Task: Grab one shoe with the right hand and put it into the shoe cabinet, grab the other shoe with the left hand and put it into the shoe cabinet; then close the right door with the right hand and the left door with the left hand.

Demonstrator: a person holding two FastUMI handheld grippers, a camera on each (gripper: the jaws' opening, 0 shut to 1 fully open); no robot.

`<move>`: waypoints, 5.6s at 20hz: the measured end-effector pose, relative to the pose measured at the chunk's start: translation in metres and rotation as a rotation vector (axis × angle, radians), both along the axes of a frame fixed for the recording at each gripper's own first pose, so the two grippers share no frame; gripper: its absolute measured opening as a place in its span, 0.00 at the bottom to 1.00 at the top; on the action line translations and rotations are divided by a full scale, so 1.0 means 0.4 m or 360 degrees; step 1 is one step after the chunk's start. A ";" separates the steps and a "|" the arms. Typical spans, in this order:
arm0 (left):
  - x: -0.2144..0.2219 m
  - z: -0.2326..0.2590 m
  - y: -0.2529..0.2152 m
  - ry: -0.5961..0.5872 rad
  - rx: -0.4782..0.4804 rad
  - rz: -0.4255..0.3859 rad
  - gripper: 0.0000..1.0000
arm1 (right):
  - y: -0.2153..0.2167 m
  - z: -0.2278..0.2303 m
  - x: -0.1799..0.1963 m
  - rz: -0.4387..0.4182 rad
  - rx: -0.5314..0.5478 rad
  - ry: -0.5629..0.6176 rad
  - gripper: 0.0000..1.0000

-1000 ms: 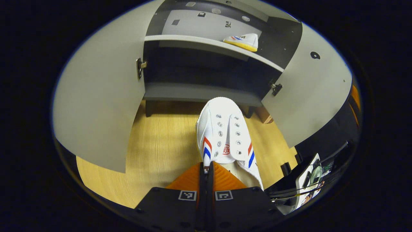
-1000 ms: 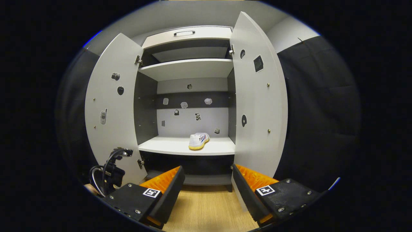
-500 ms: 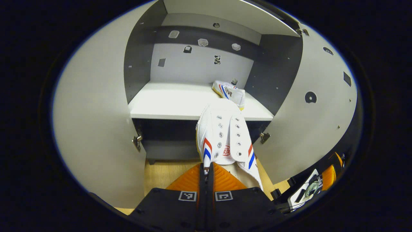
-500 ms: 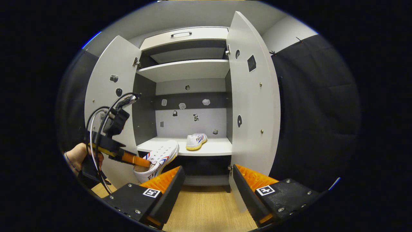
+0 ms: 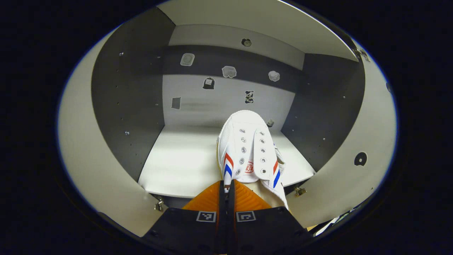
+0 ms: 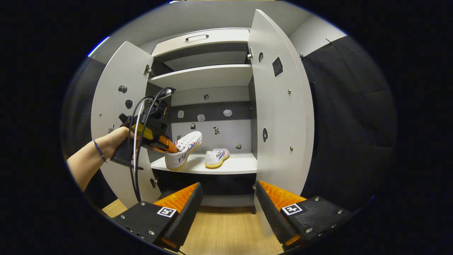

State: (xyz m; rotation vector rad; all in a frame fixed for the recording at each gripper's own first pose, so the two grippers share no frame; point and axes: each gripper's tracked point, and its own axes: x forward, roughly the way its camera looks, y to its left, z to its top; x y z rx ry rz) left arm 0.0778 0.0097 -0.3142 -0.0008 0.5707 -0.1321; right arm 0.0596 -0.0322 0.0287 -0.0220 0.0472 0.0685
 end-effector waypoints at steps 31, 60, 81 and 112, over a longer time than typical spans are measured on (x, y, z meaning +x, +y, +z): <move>-0.198 0.292 -0.006 -0.0407 0.0121 -0.0022 0.78 | 0.049 -0.006 0.012 0.0048 0.0033 0.0029 0.92; -0.947 0.238 0.139 -0.0858 0.0096 0.0044 0.98 | -0.522 -0.047 0.028 -0.0452 -0.0043 0.0010 0.93; -1.036 0.235 0.437 -0.0932 0.0121 0.0291 0.98 | -0.387 -0.094 0.106 -0.0262 0.0057 0.0057 0.89; -0.963 0.205 0.690 -0.0869 0.0159 0.0501 0.96 | 0.077 -0.097 0.392 0.0075 0.0082 0.0083 0.92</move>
